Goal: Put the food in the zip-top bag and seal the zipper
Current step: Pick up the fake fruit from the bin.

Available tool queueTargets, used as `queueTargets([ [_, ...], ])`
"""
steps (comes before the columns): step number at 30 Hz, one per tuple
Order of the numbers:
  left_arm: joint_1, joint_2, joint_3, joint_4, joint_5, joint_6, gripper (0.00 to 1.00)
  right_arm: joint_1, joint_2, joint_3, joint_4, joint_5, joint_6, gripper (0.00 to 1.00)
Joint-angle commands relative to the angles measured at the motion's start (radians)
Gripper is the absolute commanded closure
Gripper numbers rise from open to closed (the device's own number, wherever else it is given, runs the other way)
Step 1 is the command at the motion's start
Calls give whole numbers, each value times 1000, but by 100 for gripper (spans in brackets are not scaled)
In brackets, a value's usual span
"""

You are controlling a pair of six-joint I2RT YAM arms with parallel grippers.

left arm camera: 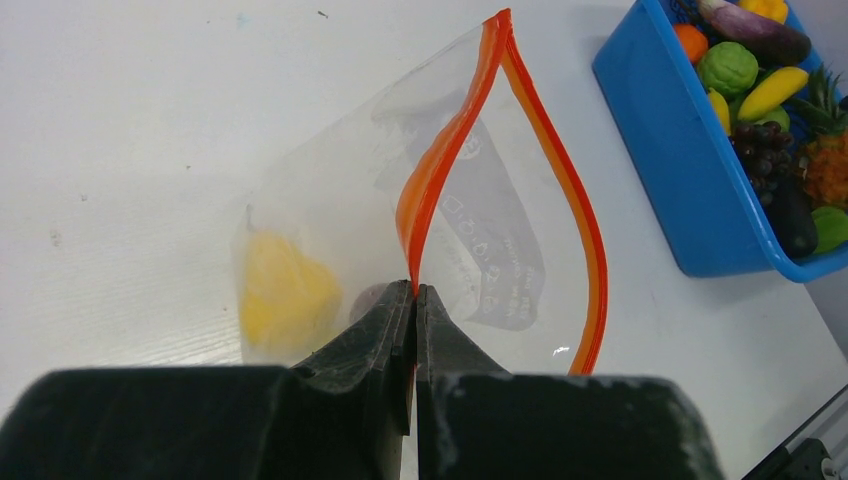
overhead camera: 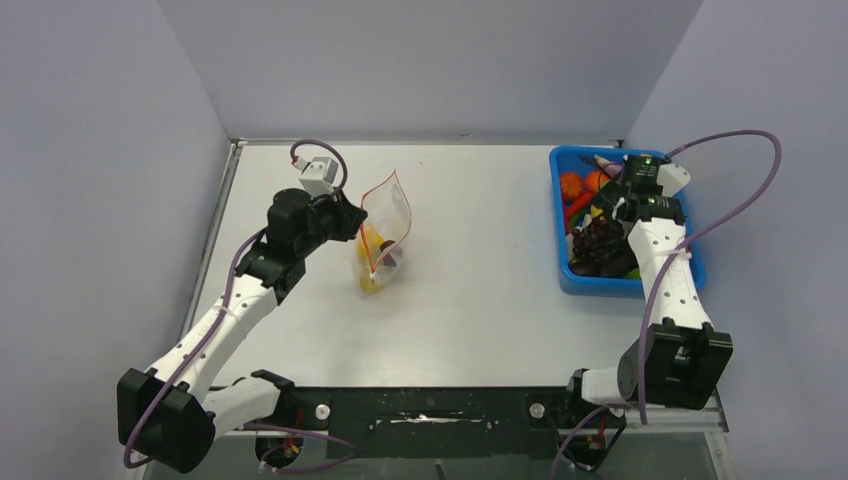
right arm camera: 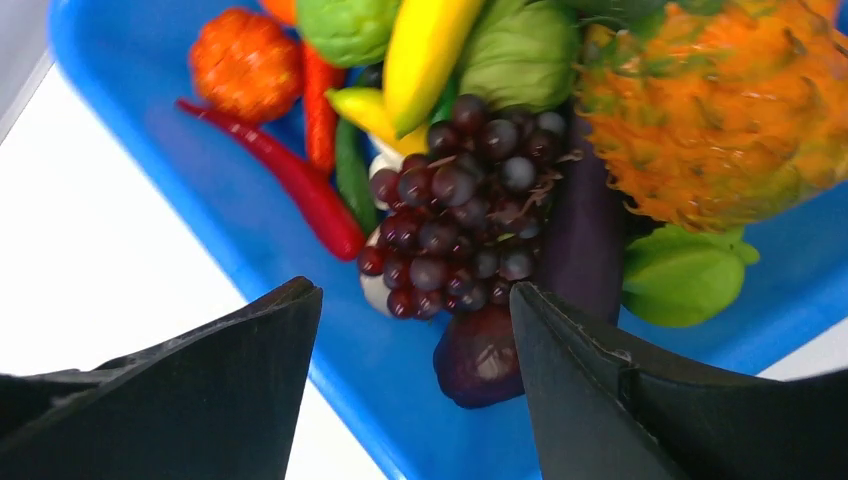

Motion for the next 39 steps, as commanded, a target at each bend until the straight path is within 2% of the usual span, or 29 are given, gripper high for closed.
queueTargets([
  [1,4,-31,6,39,19,11,100,-12,72,117,-97,211,256,30],
  [5,3,-34,4,44,28,6,100,-35,114,170,-170,297,378,32],
  [12,3,-22,3,47,32,0,100,-88,143,207,-177,421,422,31],
  [18,3,-20,-1,54,25,-4,100,-112,153,198,-174,449,382,24],
  [21,4,-12,1,50,24,-5,100,-112,167,189,-144,534,276,21],
  [24,3,-10,-3,50,30,-7,100,-132,206,214,-179,619,237,16],
  [31,3,12,8,48,43,-5,100,-196,286,259,-208,594,155,5],
  [39,3,10,6,44,31,5,100,-251,361,309,-145,467,-41,1],
])
